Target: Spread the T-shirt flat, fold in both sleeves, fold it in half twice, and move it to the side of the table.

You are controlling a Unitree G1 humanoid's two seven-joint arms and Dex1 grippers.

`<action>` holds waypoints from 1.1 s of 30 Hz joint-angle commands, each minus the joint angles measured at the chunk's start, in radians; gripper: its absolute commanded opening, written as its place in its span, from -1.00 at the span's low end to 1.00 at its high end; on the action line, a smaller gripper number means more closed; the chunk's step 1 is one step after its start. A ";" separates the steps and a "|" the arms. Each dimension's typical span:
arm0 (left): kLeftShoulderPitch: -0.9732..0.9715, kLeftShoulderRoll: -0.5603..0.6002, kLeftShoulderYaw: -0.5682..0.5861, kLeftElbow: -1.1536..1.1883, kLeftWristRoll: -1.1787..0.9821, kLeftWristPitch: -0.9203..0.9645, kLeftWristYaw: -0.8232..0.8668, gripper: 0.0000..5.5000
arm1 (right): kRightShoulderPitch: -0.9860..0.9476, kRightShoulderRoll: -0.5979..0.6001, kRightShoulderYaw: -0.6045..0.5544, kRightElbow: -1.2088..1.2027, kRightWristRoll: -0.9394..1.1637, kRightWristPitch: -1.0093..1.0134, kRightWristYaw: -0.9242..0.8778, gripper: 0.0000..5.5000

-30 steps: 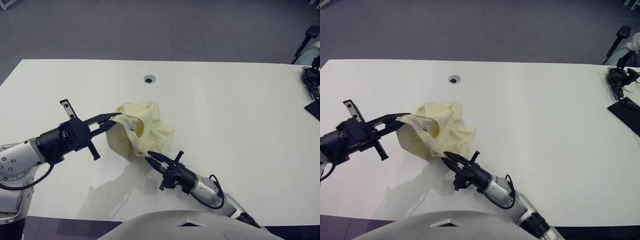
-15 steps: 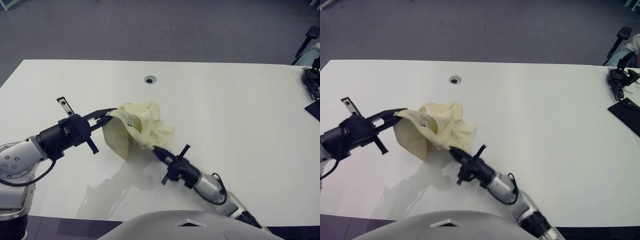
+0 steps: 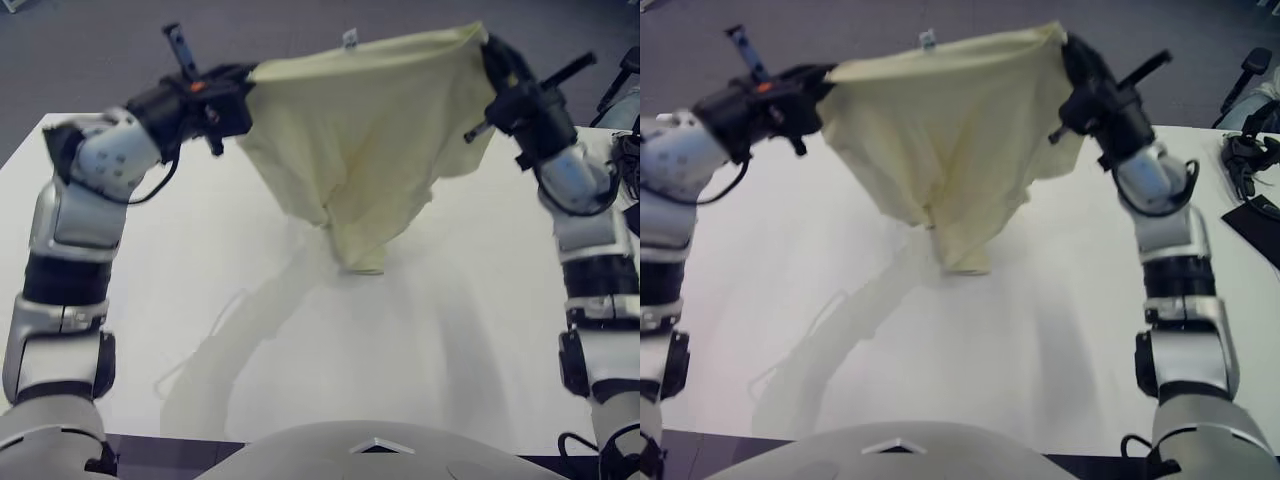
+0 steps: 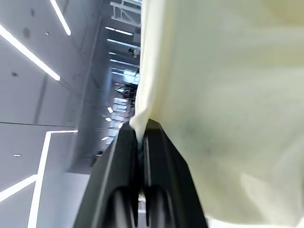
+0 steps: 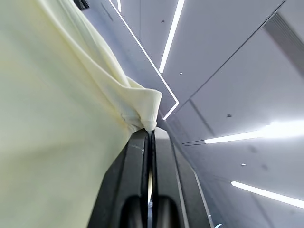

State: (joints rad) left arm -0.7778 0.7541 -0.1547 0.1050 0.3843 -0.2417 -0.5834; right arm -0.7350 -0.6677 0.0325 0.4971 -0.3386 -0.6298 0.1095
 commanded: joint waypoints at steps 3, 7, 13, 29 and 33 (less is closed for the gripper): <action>-0.539 -0.038 -0.210 0.640 0.394 -0.070 0.379 -1.00 | -0.369 -0.127 0.012 0.366 -0.136 -0.002 -0.141 -0.99; -0.717 -0.057 -0.337 0.803 0.557 -0.080 0.554 -1.00 | -0.507 -0.157 0.032 0.483 -0.186 -0.004 -0.199 -0.99; -0.760 -0.034 -0.426 0.894 0.646 -0.159 0.674 -1.00 | -0.536 -0.178 0.056 0.575 -0.207 -0.067 -0.252 -0.99; 0.455 0.384 -0.266 -0.370 0.098 -0.315 0.246 -1.00 | 0.543 -0.370 0.099 -0.361 0.354 -0.140 0.296 -0.99; 0.716 0.454 -0.178 -0.635 -0.017 -0.213 0.152 -1.00 | 0.771 -0.462 0.014 -0.584 0.565 -0.022 0.427 -0.99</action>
State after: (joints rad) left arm -0.2484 1.0948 -0.4398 -0.3025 0.4771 -0.5336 -0.3382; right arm -0.1329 -1.0012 0.1256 0.1332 0.0393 -0.7553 0.4180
